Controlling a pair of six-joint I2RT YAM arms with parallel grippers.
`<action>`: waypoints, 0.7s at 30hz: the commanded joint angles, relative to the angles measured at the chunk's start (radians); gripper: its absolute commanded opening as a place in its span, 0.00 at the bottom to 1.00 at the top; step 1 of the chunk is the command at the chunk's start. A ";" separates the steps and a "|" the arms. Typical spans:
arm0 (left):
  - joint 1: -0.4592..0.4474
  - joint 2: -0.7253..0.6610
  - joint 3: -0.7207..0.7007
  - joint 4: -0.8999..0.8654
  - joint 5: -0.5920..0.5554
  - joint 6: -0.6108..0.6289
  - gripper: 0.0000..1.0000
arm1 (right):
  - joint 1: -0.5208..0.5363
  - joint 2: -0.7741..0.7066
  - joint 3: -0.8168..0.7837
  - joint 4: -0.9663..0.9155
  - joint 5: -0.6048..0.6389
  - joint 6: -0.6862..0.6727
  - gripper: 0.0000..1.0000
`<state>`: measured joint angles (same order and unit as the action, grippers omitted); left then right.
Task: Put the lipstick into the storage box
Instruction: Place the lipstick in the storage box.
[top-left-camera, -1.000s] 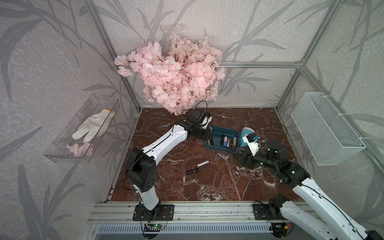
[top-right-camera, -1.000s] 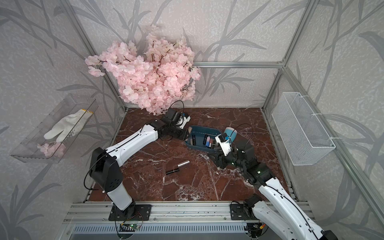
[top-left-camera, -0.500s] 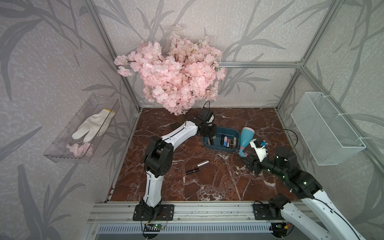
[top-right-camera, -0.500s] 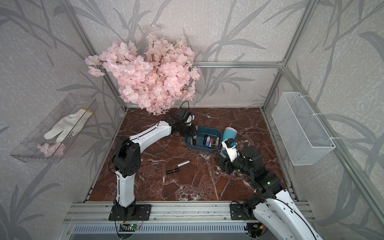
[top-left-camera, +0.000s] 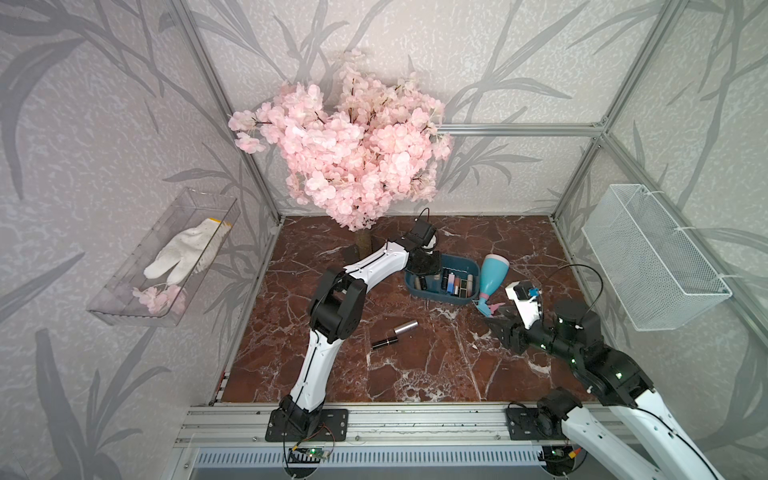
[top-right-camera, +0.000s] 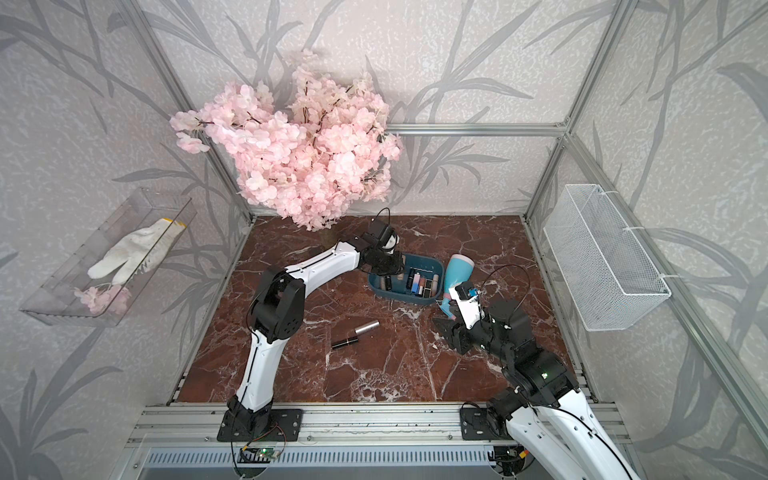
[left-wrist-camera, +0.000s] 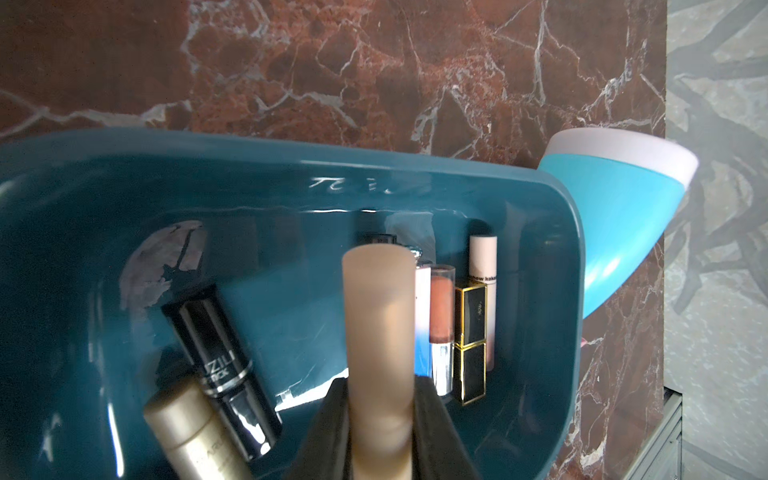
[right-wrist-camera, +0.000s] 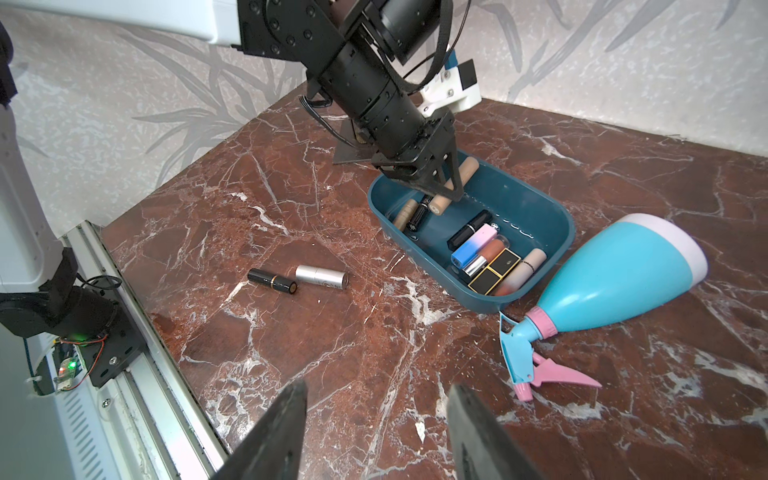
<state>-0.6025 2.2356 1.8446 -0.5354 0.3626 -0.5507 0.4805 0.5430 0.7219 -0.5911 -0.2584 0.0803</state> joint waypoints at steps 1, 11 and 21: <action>-0.007 0.040 0.035 0.001 0.013 0.003 0.04 | 0.000 -0.024 0.015 -0.044 0.027 0.008 0.59; -0.007 0.104 0.073 -0.005 0.021 0.008 0.05 | 0.000 -0.075 0.004 -0.099 0.052 0.018 0.59; -0.008 0.128 0.065 0.000 0.032 -0.009 0.16 | 0.001 -0.088 0.004 -0.107 0.060 0.019 0.59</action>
<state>-0.6033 2.3348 1.8919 -0.5373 0.3798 -0.5522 0.4805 0.4664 0.7219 -0.6865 -0.2096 0.0883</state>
